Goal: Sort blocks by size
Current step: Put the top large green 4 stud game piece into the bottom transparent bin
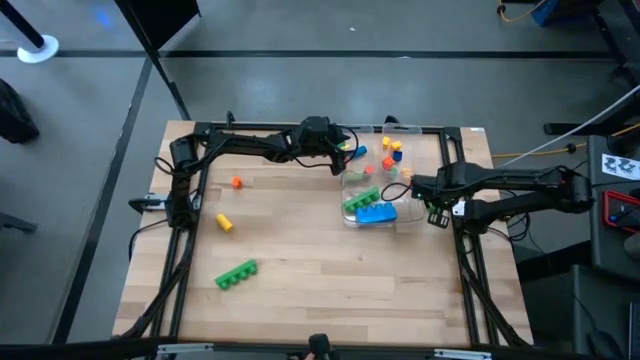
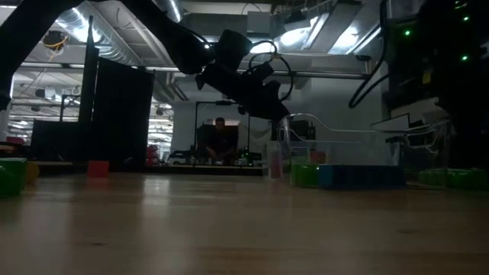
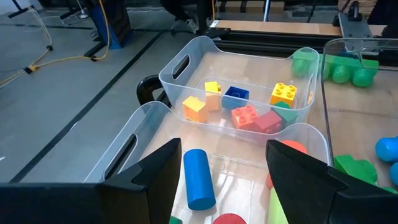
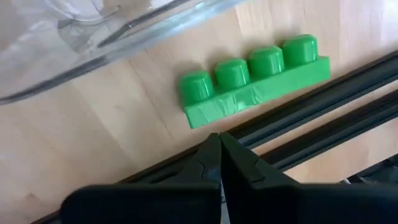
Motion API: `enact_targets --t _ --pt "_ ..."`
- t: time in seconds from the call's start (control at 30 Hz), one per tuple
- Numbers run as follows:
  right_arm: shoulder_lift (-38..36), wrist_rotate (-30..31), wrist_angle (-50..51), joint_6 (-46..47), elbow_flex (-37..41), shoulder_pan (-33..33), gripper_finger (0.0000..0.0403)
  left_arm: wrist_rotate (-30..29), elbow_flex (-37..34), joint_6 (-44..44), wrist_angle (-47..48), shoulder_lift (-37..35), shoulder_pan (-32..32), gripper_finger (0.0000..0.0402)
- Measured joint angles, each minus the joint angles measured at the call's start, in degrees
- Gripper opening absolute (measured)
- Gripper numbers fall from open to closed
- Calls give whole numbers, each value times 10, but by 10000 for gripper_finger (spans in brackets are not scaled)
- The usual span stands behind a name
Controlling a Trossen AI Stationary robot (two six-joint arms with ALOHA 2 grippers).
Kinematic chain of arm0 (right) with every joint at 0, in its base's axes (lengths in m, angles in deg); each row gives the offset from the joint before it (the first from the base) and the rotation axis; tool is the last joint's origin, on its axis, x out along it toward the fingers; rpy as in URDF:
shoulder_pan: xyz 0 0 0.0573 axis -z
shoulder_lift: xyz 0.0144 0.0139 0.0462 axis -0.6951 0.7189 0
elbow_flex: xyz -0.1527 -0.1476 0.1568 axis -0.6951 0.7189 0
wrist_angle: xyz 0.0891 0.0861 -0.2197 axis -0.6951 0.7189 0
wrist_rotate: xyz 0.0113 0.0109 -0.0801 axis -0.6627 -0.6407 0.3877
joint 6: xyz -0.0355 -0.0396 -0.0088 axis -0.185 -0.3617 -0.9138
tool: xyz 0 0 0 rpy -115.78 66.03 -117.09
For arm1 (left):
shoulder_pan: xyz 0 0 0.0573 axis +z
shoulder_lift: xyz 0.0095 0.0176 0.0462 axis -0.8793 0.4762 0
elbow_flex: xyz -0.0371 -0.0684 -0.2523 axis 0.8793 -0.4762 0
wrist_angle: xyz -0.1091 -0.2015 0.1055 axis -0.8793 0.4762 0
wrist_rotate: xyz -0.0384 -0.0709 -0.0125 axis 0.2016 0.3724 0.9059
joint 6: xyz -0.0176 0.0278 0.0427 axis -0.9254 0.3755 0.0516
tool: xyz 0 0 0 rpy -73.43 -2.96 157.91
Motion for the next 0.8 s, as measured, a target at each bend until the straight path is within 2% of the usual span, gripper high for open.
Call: enact_targets --t 0.4,0.63,0.8 --pt "26 49 -9 47 27 -4 1 0 0 0 0 0 0 219" --pt "26 51 -9 52 28 -65 1 0 0 0 0 0 0 219" --pt "29 78 -11 78 40 -103 1 0 0 0 0 0 0 219"
